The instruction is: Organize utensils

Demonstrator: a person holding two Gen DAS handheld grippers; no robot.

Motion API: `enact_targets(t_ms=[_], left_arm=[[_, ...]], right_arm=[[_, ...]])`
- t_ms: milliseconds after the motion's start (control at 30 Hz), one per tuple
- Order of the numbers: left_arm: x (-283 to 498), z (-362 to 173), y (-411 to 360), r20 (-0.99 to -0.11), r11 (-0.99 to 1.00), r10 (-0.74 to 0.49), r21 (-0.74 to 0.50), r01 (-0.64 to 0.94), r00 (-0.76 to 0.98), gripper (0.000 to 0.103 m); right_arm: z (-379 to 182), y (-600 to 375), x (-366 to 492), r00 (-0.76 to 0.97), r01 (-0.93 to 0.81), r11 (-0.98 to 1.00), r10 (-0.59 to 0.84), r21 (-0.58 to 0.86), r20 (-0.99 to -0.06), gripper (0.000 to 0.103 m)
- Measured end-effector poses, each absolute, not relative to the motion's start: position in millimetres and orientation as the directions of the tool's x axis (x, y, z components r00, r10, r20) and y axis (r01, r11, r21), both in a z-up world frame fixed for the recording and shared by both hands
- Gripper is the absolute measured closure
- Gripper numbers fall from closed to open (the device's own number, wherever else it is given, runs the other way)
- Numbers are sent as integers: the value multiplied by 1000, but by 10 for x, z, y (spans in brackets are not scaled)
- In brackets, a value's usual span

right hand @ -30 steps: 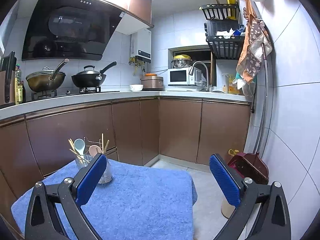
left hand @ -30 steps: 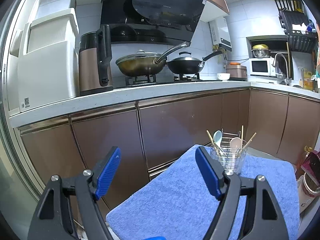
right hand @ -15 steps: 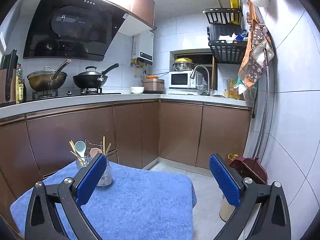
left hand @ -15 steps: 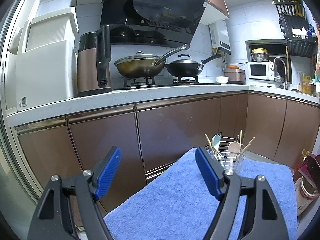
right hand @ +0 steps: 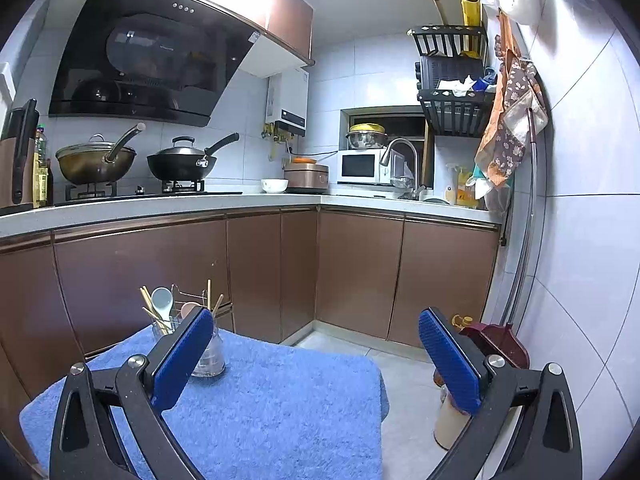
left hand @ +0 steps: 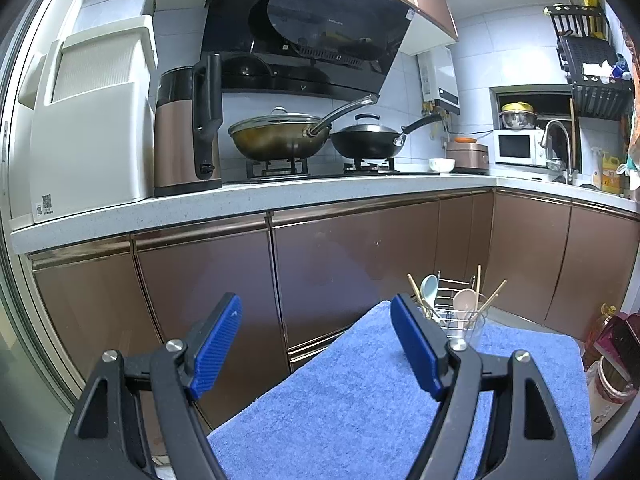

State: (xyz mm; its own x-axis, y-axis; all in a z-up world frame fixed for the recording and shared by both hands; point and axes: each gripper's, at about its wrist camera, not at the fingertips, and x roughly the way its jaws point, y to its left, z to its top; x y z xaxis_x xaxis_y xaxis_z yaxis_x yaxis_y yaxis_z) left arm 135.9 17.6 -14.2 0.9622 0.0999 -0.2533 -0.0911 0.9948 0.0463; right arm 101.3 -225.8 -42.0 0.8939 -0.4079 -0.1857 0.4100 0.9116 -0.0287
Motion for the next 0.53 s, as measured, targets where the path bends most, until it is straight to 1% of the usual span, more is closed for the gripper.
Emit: enact_targets(t_ms=[533], left_arm=[[1255,-96,123,-226,998,67,32,-61,972,27]], right_arm=[[-413,-2234,1002,892,412,911,-410,-32,-190,0]])
